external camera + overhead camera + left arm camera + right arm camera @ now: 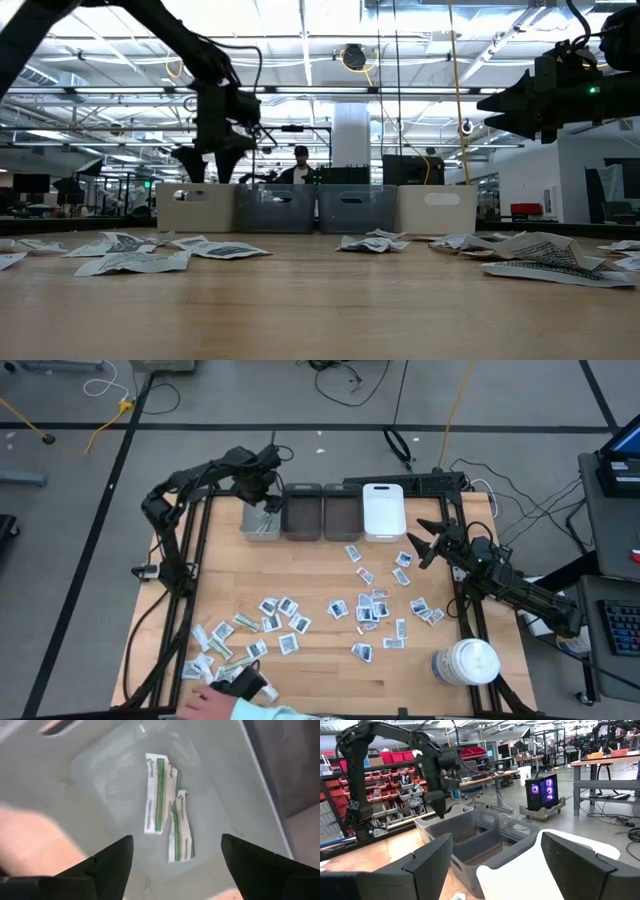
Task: Pick & Place First Aid Supplies
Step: Put the bandage into the gray bin
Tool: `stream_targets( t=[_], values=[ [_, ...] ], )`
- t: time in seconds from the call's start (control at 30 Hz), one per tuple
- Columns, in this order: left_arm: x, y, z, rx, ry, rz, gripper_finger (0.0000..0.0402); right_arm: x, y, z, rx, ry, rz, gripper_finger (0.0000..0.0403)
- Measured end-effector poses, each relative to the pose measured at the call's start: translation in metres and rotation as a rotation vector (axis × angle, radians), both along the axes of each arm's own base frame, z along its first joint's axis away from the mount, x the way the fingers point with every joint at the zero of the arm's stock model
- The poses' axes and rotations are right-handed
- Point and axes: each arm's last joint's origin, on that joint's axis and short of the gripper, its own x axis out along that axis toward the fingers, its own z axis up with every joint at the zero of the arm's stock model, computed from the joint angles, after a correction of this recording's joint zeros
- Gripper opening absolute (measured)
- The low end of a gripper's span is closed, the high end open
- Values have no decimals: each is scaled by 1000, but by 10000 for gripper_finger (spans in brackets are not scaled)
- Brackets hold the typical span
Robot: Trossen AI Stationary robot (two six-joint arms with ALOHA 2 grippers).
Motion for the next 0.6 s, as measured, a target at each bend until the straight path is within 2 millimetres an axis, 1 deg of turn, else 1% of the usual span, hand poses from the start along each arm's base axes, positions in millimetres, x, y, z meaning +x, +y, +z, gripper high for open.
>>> stream_targets(
  t=[0.2,0.37,0.5,0.6],
  values=[
    [-12,-13,28,12,-15,55,282,0,0,0,0,0,0,297],
    [-20,-26,44,-10,-6,98,274,0,0,0,0,0,0,297],
    [-18,-38,49,-30,11,107,277,0,0,0,0,0,0,297],
    [-14,-52,55,-35,15,114,282,0,0,0,0,0,0,297]
  ],
)
